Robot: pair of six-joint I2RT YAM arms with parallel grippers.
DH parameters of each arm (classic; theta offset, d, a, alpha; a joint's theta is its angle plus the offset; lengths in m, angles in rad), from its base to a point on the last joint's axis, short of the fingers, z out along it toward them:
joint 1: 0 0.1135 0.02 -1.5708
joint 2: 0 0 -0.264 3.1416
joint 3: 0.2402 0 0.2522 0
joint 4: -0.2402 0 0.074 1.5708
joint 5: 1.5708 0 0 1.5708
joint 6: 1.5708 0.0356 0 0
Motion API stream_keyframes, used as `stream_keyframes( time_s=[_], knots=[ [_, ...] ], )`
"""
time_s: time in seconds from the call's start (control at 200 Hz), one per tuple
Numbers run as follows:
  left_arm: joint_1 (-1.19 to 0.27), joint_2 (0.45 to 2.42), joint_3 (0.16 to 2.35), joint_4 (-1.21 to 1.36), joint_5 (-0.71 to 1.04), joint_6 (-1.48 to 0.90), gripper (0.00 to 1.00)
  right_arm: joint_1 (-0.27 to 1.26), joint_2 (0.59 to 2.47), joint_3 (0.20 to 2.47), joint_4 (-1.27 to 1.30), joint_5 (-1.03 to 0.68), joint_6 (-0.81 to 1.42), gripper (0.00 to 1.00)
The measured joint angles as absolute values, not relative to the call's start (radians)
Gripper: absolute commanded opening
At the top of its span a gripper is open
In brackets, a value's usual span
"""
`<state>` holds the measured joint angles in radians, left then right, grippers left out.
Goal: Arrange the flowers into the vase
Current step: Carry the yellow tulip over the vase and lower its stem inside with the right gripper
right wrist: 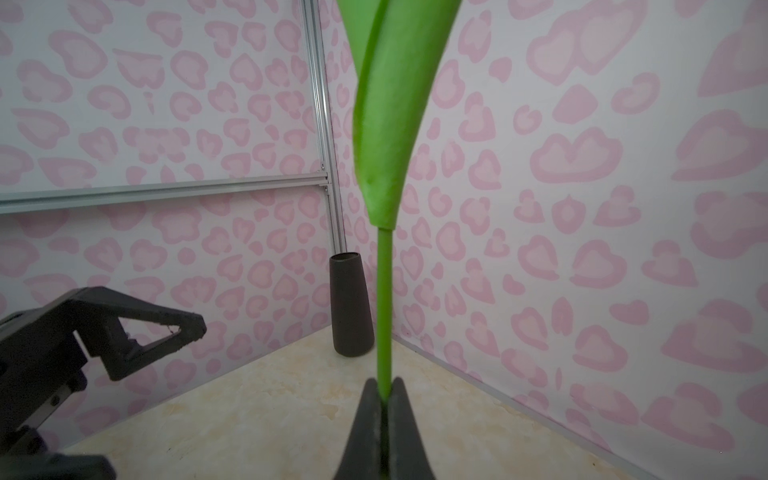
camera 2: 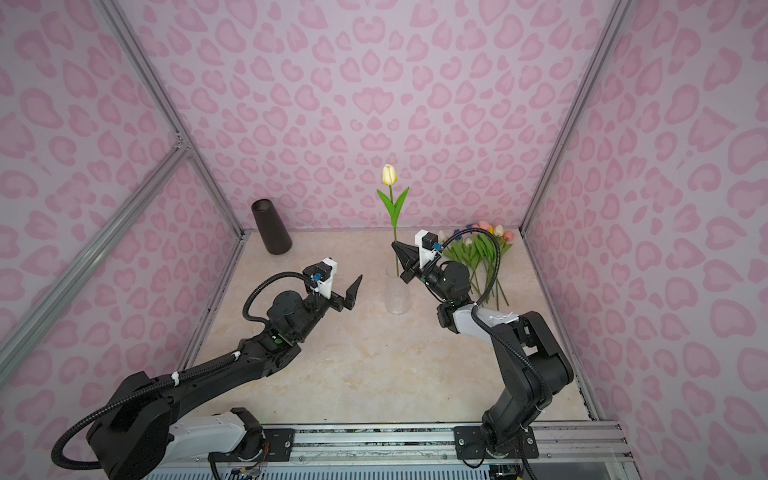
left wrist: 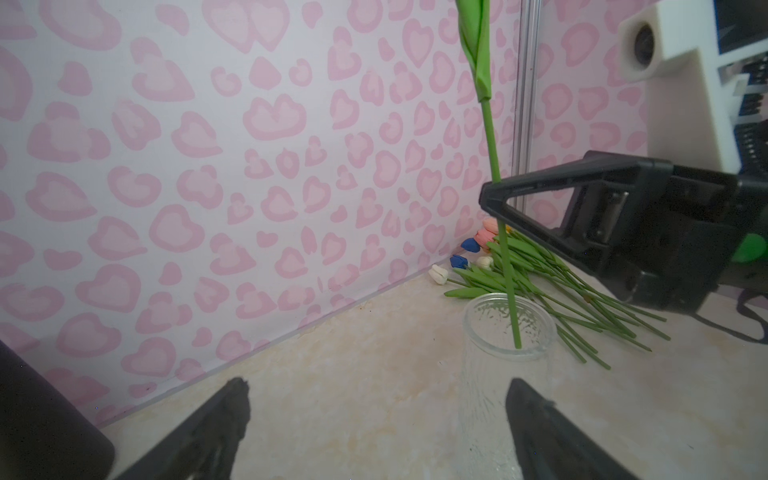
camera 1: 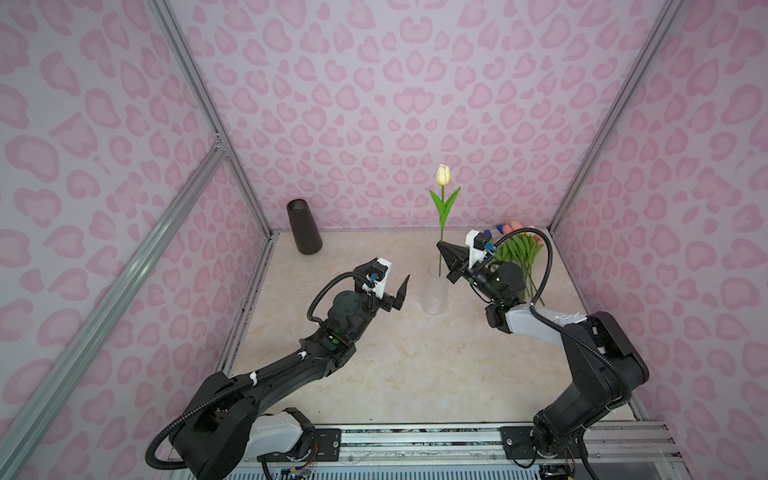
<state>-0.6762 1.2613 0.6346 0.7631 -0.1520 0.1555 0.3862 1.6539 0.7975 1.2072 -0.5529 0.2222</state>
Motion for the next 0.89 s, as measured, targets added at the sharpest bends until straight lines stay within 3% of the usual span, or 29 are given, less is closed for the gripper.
stream_keyframes(
  time_s=[0.185, 0.555, 0.895],
  knots=[
    [-0.676, 1.300, 0.684, 0.758, -0.138, 0.184, 0.97, 0.394, 1.634, 0.735, 1.183, -0.542, 0.160, 0.00],
    [-0.676, 1.365, 0.751, 0.755, -0.104, 0.194, 0.97, 0.400, 1.578, 0.651, 1.152, -0.512, 0.086, 0.19],
    [-0.676, 1.385, 0.778, 0.757, -0.089, 0.217, 0.97, 0.411, 1.533, 0.633, 1.071, -0.471, 0.025, 0.22]
  ],
)
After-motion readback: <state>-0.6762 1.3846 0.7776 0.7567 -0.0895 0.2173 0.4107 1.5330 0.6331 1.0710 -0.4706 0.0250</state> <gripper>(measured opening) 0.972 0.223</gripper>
